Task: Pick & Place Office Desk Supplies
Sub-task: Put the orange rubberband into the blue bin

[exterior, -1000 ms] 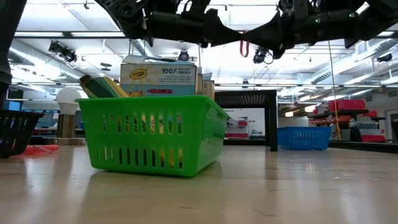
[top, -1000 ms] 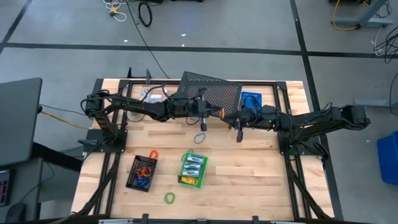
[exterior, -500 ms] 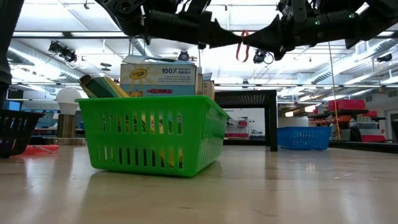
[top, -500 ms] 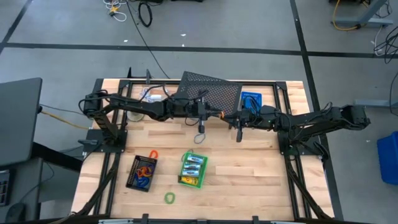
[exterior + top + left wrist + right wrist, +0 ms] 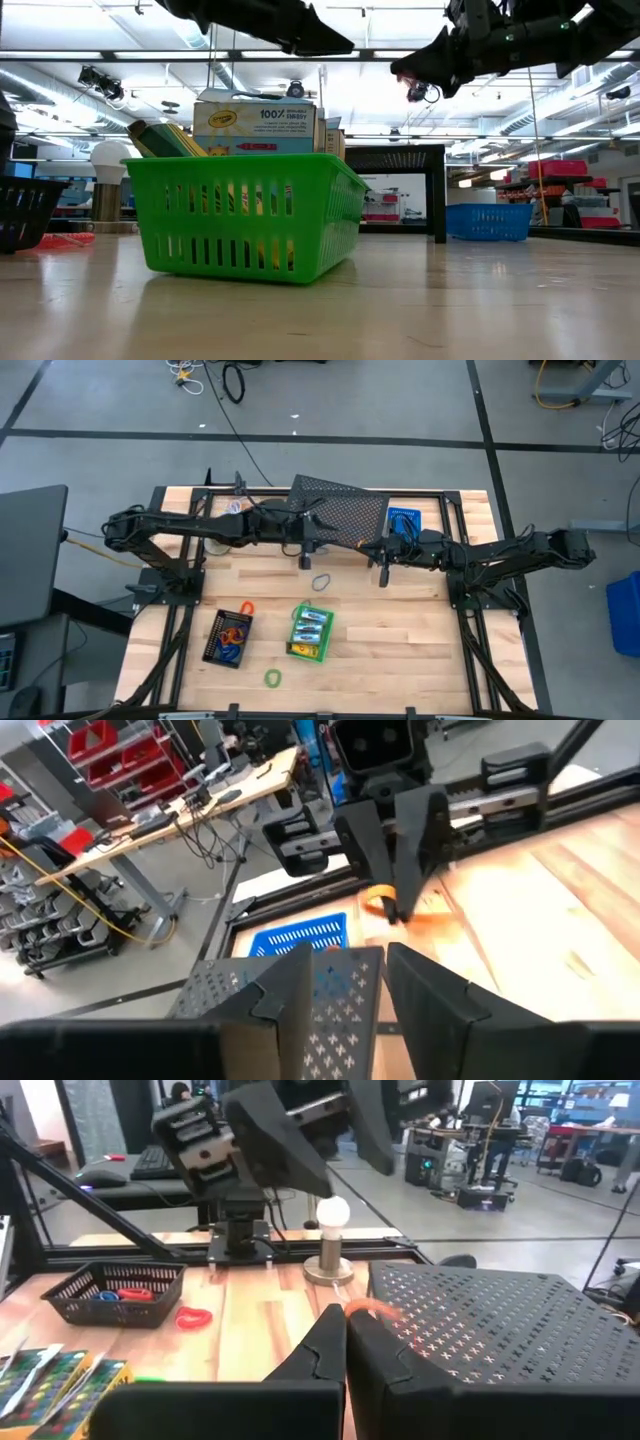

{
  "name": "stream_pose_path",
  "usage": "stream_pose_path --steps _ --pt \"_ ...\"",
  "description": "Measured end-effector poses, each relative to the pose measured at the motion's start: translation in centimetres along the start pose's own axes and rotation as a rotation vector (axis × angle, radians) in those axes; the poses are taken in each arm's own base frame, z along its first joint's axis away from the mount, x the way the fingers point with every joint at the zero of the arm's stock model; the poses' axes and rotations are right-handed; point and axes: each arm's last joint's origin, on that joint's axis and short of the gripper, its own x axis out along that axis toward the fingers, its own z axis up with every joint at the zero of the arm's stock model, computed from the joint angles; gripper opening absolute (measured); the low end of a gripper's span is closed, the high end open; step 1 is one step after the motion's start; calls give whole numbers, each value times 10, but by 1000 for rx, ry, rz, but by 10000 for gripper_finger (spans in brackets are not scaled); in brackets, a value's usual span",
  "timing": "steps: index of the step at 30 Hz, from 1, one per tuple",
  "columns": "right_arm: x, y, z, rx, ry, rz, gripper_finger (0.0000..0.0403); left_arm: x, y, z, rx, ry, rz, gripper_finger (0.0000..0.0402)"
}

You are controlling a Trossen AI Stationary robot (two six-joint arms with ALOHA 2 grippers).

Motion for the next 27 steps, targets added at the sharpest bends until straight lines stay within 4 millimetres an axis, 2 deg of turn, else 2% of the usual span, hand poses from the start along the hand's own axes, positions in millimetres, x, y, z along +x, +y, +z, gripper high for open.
stream_pose_path --steps 10,22,27 --pt "-6 -5 -2 -51 72 -173 0 -21 0 0 -11 109 -57 149" --pt "-38 -18 4 -95 175 -492 0 -25 -5 -12 -21 202 -97 149" --pt "-49 -29 -2 -109 268 -661 0 -25 -5 -14 -13 243 -52 149"
